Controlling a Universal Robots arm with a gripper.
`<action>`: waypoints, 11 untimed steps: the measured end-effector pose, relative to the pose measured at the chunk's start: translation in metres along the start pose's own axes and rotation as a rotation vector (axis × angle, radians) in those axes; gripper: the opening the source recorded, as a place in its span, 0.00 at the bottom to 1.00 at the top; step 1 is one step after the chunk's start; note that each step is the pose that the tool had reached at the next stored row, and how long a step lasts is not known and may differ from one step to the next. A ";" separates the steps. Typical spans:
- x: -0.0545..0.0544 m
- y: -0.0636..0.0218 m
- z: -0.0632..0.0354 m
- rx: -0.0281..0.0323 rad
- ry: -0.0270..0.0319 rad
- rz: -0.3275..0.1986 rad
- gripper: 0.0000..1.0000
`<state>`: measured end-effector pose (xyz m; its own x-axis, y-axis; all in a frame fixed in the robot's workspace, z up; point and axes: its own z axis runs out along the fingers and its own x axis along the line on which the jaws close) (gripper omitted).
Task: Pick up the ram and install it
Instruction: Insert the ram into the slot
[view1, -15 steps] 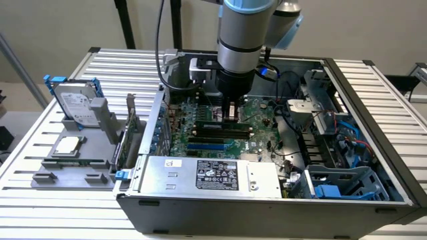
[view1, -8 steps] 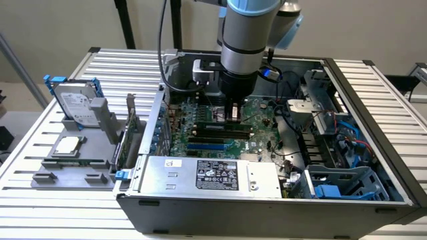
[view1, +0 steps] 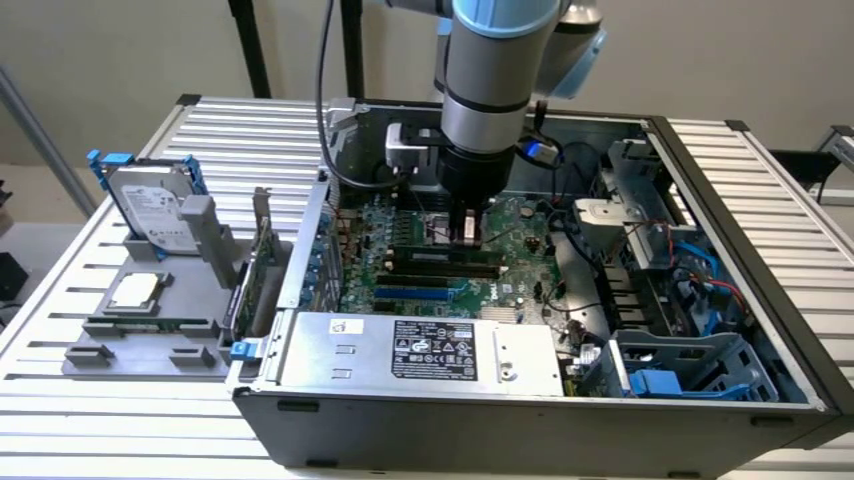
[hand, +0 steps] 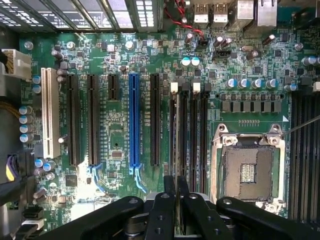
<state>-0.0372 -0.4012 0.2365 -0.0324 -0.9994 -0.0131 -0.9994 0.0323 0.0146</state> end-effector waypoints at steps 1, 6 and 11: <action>0.000 0.0000 0.0006 0.0001 0.0003 0.000 0.13; 0.000 0.0001 0.0027 0.0003 0.0033 0.000 0.13; 0.000 0.0001 0.0042 0.0005 0.0086 0.000 0.13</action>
<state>-0.0374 -0.4012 0.2323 -0.0324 -0.9995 -0.0045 -0.9994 0.0324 0.0140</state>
